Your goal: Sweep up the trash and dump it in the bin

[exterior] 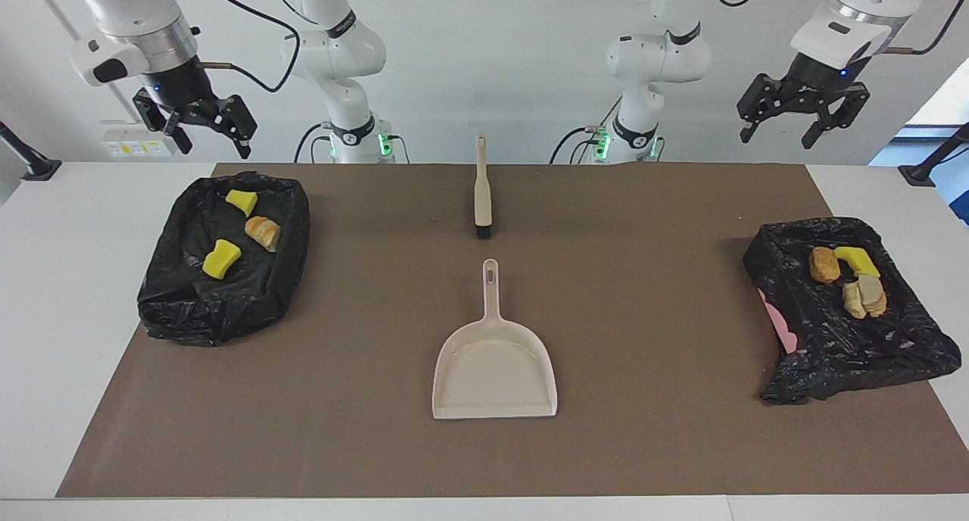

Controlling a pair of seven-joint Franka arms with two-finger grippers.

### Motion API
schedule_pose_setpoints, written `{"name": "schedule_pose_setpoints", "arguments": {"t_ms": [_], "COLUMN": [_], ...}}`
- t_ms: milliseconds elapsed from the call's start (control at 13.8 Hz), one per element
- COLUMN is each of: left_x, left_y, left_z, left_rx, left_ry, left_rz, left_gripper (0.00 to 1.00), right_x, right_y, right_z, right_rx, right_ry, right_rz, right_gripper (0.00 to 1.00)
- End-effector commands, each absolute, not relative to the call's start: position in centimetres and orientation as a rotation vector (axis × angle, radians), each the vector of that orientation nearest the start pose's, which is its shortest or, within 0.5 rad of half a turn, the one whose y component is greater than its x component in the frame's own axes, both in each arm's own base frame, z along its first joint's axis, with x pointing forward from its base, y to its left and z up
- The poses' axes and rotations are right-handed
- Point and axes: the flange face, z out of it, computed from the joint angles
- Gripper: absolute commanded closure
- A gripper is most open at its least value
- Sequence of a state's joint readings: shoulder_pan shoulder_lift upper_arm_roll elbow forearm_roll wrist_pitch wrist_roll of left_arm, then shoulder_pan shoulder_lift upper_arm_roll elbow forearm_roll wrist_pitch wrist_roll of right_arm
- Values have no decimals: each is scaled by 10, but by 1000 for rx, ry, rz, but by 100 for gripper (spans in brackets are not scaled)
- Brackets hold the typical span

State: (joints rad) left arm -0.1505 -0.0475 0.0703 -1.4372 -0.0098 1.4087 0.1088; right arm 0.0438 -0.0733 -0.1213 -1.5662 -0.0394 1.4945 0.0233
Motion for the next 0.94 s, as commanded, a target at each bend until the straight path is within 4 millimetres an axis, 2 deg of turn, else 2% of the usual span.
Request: {"name": "schedule_pose_setpoints", "arguments": {"t_ms": [0,145,217,870], "left_x": [515,514,514,512], "left_y": [-28,-34,-30,-34], "left_z": [699,700,700,696], "left_rx": [-3126,-3122,-3122,-3124], "left_ry": [276,292,280,281], "left_rz": [-58,-57,-57,-31], "left_gripper": [0,0,0,0], "right_x": [520,520,520,520], "right_y": [-48,-48,-49,-49], "right_z": [662,662,662,663], "right_rx": [-3147,-3147,-3148,-3148], "right_ry": [129,129,132,132], "right_rz": [-18,-18,-18,-20], "right_gripper": [0,0,0,0]}}
